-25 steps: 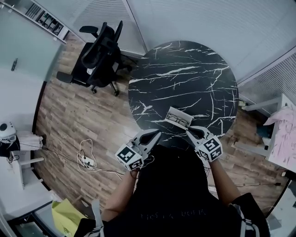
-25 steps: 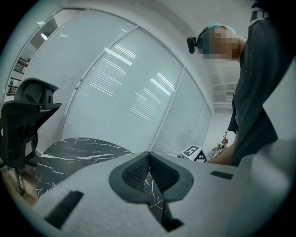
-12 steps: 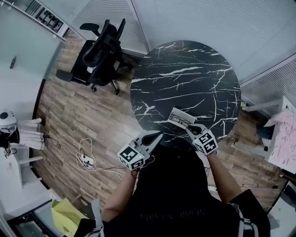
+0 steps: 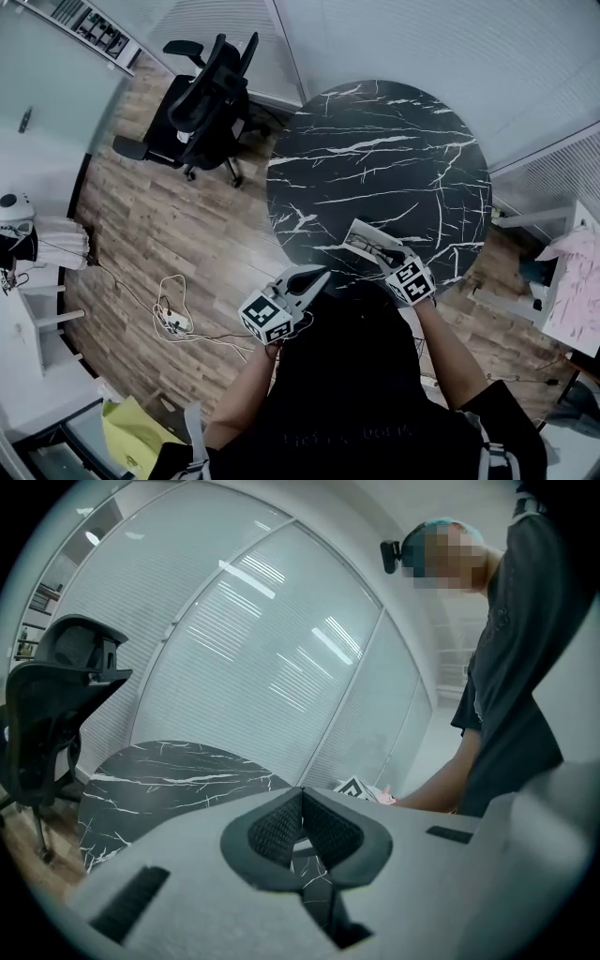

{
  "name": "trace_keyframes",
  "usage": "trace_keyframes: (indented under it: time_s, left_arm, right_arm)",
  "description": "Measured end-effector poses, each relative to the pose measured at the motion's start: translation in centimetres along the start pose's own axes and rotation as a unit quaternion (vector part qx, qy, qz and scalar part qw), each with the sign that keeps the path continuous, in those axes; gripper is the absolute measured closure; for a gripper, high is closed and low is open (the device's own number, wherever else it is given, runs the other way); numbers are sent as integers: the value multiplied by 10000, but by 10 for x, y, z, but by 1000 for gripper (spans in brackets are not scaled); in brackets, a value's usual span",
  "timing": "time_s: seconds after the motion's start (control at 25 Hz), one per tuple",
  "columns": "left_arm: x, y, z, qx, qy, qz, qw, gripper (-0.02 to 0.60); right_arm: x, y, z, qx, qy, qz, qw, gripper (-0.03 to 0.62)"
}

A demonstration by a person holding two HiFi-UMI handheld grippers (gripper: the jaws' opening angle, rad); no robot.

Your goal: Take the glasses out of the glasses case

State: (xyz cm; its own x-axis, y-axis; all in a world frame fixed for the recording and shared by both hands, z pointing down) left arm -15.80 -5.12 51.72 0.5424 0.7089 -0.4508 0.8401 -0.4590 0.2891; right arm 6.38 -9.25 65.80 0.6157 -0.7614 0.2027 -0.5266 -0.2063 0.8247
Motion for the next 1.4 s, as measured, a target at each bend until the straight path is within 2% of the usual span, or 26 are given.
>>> trace_keyframes:
  time_s: [0.24,0.4,0.6,1.12,1.4]
  left_arm:
    - [-4,0,-4,-69,-80,29,9999,562]
    - [-6,-2,-7,-118,-124,-13,9999,563]
    - [-6,-4,-11,-177,-154,-59,9997,563]
    - [-10,-18,-17,-184,-337,42,9993,563]
    - [-9,-15,-14,-188,-288,-12,9994,563]
  right_arm:
    - [-1,19,7,-417,-348,-19,9985,554]
    - [0,28,17,-722,-954,-102,9928,554]
    - [0,45,16,-1024,-1204,-72,9874,554]
    - [8,75,7,-1642,-1364,-77,9769,556]
    - [10,64,15,-1450,-1280,-151,9810,556]
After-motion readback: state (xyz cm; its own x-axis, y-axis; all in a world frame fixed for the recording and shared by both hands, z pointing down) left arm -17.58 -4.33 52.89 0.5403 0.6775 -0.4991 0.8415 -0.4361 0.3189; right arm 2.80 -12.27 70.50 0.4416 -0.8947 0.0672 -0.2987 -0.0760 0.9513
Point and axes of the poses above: the fingertips, and each gripper's own axes: y forward along the fingers, x to its right, z out of its top, the point moved 7 cm from there along -y, backward along the fingers, and after that the axes turned 6 degrees about -x, right-handed, at the moved point
